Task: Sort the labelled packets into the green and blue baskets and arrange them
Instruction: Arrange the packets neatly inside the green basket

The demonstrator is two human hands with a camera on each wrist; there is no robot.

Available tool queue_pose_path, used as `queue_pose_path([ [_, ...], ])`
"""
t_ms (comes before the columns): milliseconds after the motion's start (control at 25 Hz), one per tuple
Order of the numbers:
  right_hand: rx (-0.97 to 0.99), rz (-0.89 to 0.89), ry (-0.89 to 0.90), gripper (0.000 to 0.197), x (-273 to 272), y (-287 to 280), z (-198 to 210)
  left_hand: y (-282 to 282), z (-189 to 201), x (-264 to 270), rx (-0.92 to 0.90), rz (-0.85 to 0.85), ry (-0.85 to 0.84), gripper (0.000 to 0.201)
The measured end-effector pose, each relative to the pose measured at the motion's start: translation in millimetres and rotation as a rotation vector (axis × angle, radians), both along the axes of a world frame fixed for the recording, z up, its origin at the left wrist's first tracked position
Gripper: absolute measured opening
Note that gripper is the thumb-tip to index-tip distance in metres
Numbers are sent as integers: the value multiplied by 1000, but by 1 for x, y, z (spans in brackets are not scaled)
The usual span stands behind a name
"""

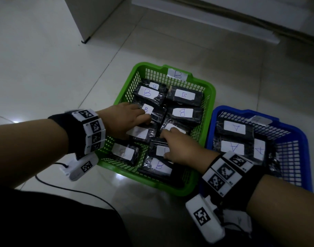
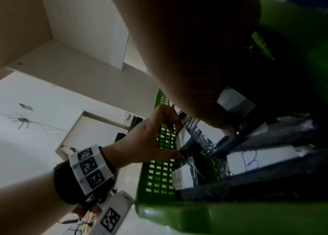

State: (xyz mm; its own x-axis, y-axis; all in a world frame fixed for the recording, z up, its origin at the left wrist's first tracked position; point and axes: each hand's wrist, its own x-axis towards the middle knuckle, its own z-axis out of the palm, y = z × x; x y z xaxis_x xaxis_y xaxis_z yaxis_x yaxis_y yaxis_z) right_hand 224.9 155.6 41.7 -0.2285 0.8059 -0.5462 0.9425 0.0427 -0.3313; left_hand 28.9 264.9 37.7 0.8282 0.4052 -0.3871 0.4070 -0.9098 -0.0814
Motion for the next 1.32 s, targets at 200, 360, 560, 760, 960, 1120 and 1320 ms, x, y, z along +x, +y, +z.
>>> queue_pose_path([
  [200,102,68,-24,46,6,7,-4,-3,-4,5,15,32,77,81],
  [360,131,92,-16,54,9,4,-9,-1,-2,5,43,18,105,84],
  [560,106,-7,100,49,8,8,-4,-4,-1,16,-46,94,175,90],
  [760,2,-129,133,46,18,14,-1,4,13,12,-182,181,143,89],
  [960,-54,56,151,37,3,3,8,0,15,4,-238,183,72,84],
  [1120,98,-124,168,34,-10,-21,-13,0,18,0,-280,210,46,92],
  [1320,75,-150,215,17,-2,-12,-10,-2,26,-5,-358,142,125,84],
])
